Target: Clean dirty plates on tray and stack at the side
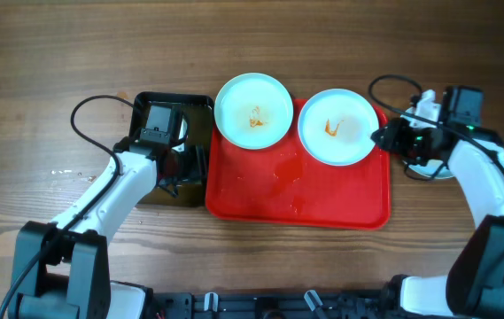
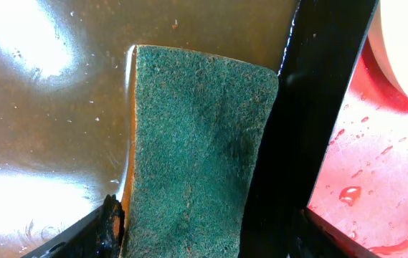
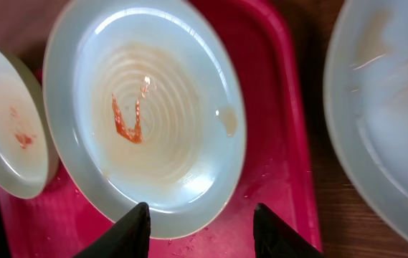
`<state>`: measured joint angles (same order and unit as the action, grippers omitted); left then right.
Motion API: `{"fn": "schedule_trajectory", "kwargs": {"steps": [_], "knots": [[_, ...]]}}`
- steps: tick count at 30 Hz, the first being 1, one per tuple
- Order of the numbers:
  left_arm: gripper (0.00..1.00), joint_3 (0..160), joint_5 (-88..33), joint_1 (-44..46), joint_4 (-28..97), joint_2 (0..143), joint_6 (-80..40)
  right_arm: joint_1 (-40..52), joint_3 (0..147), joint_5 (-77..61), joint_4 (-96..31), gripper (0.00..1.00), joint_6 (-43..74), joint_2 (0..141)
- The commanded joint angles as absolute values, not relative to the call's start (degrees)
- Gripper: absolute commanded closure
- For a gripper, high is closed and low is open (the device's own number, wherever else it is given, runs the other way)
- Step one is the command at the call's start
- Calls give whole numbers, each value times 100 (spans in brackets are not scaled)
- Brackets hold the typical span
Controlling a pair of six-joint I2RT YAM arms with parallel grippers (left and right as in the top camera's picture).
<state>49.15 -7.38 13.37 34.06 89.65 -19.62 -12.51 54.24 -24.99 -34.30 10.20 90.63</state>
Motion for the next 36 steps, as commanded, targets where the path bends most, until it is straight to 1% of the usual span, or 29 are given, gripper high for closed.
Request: {"fn": "schedule_trajectory", "kwargs": {"steps": [1,5,6,7,8,10,12,13,14,15,17,19,20,22,24,27,31,32,33,36], "knots": [[30,4982,-1000,1365,3380,8903,-1997,-897,5474,-1695,-3409,53,1417,9542],[31,4982,-1000,1365,3382,8903,-1997,-851,5474,-1651,-3260,54,1581,9894],[31,4982,-1000,1365,3380,8903,-1997,-851,5474,-1651,-3199,60,1675,9935],[31,4982,-1000,1365,3380,8903,-1997,-851,5474,-1653,-3203,68,1715,9946],[31,4982,-1000,1365,3380,8903,-1997,-851,5474,-1651,-3249,72,1826,9963],[31,4982,-1000,1365,3380,8903,-1997,-847,5441,-1649,-3306,73,1822,10018],[30,4982,-1000,1365,3382,8903,-1997,-847,5216,-1651,-3089,74,1824,10042],[31,4982,-1000,1365,3380,8903,-1997,-847,5133,-1651,-3004,76,1828,10047],[30,4982,-1000,1365,3382,8903,-1997,-847,5074,-1653,-2947,80,1826,10047],[31,4982,-1000,1365,3382,8903,-1997,-847,5065,-1656,-2954,89,1822,10047],[31,4982,-1000,1365,3380,8903,-1997,-847,5065,-1815,-2969,96,1800,10044],[30,4982,-1000,1365,3382,8903,-1997,-847,5068,-2049,-3098,96,1747,10005],[31,4982,-1000,1365,3380,8903,-1997,-847,5068,-2158,-3238,96,1544,9939],[30,4982,-1000,1365,3380,8903,-1994,-847,5068,-2193,-3732,96,1328,9664],[26,4982,-1000,1365,3332,8903,-1997,-847,5068,-2237,-4219,96,1199,9376],[25,4982,-993,1365,3183,8903,-1994,-816,5065,-2228,-4641,96,987,9273],[26,4982,-604,1365,3083,8903,-1997,-311,5052,-2235,-4584,96,858,9275],[26,4982,-499,1365,3083,8903,-1997,-54,5054,-2228,-4504,96,858,9279],[26,4971,-364,1365,3081,8903,-1994,261,5054,-2069,-4401,96,1028,9279],[26,4971,-327,1365,3057,8906,-1992,622,5054,-1763,-4204,96,1391,9279]]}}
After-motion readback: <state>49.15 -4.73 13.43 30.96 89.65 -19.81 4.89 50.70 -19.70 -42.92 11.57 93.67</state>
